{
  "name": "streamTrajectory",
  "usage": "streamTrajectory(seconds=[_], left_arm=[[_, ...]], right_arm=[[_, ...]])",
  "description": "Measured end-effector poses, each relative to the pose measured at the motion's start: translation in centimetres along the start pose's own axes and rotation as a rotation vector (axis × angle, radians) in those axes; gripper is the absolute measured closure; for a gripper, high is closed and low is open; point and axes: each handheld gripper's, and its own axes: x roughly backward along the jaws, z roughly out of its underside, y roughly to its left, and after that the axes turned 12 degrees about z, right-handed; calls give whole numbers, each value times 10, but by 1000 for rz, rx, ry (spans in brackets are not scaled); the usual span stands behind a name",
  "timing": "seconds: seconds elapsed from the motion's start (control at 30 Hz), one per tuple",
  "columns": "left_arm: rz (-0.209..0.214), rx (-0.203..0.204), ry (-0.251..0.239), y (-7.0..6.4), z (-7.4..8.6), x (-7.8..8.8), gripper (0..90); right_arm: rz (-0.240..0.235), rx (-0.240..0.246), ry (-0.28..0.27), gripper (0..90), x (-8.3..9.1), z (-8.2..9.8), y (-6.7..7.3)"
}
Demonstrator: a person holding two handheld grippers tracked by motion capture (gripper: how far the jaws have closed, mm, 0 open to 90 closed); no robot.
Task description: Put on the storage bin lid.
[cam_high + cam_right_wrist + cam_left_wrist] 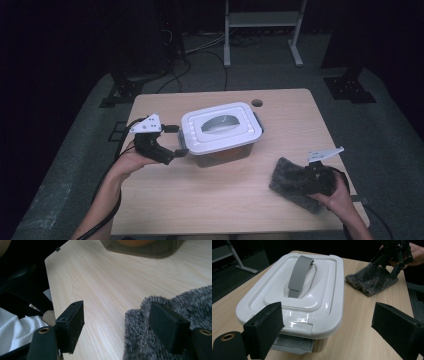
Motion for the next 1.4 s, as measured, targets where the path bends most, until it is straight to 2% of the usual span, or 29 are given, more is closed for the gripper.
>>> streamTrajectory(seconds=[0.5, 0.93, 1.4], left_arm=[[-15, 35, -15, -6, 23, 11, 79], [-29, 42, -11, -11, 36, 19, 78], [-57, 82, -9, -15, 64, 23, 78]], right_arm=[[-2, -5, 1, 277, -1, 1, -1], [3, -6, 4, 277, -1, 1, -1], [4, -4, 15, 277, -2, 2, 0]])
